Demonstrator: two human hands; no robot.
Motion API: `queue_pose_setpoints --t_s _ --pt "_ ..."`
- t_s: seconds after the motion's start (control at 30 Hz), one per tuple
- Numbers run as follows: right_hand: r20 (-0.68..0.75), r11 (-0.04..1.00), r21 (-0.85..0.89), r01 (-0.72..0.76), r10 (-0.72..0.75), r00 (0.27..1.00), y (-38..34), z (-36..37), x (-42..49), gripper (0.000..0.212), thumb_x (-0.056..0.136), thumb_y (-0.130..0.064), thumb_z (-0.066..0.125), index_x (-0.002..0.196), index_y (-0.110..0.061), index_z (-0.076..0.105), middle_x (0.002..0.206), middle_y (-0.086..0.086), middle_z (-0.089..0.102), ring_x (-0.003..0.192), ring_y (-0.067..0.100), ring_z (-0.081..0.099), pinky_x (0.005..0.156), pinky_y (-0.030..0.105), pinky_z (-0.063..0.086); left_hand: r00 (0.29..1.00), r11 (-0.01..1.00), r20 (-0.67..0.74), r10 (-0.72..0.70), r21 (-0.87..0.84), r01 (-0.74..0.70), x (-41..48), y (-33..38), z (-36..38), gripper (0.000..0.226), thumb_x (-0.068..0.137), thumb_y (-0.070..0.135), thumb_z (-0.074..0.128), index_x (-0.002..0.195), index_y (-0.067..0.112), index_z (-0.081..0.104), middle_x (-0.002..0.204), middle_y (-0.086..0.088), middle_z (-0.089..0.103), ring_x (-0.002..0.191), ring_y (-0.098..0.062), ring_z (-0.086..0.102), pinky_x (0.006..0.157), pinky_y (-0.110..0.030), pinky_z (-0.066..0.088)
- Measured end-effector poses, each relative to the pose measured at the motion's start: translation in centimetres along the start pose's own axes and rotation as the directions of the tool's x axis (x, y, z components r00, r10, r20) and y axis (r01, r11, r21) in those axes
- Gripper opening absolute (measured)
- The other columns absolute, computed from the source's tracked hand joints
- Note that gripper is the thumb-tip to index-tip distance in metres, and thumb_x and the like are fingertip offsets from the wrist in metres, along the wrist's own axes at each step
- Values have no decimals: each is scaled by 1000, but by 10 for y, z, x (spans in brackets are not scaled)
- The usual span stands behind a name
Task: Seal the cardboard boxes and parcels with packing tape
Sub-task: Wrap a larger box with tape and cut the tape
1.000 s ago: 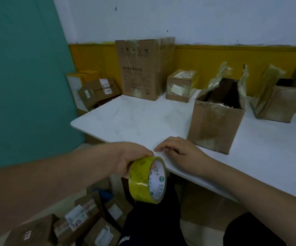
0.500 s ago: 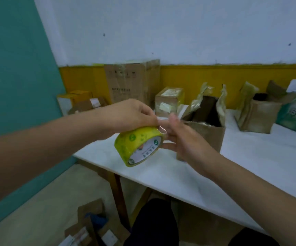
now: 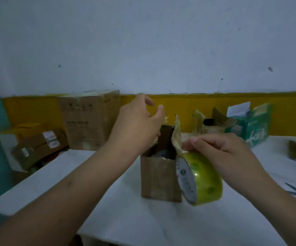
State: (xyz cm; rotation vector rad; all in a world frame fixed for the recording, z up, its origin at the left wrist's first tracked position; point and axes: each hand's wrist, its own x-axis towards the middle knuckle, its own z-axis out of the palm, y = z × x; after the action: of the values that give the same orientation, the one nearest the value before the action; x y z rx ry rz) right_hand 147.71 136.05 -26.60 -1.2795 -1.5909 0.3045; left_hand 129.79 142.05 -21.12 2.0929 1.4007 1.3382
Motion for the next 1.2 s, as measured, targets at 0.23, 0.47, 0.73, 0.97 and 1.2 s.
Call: queue_pose_setpoints --t_s 0.23,0.47,0.73,0.97,1.2 --pt "-30 986 69 -149 152 988 32 -47 8 26 94 -32 58 79 -28 78 76 -12 76 78 -1 69 82 27 48 888 855 429 -167 511 -87 59 11 106 37 98 41 53 116 9 62 111 -9 64 99 -24 60 91 -37 48" --pt "14 969 108 -224 223 975 62 -60 20 26 95 -30 55 83 -24 77 76 -5 76 74 7 71 77 27 48 802 926 586 -118 356 -123 76 -16 60 42 90 13 64 129 28 57 121 7 66 104 -14 63 83 -29 54" --pt "86 979 25 -200 198 977 55 -72 60 27 96 -35 55 87 -25 79 78 -5 77 78 9 72 84 27 50 745 883 667 -26 364 -295 86 -28 44 29 91 45 66 118 35 62 113 14 65 100 -5 62 90 -33 54" --pt "63 965 53 -258 255 965 41 -83 99 29 94 -36 60 81 -18 80 78 -2 77 75 5 71 93 42 52 765 729 534 360 351 -587 42 -32 78 9 96 38 59 94 31 65 91 13 65 81 2 59 69 -20 49" --pt "-124 953 283 -108 148 981 32 -73 130 28 95 -35 61 84 -17 80 78 3 76 70 17 69 76 32 54 801 845 489 346 209 -493 12 -88 82 38 101 45 42 136 42 56 150 19 41 135 6 34 107 -8 28"
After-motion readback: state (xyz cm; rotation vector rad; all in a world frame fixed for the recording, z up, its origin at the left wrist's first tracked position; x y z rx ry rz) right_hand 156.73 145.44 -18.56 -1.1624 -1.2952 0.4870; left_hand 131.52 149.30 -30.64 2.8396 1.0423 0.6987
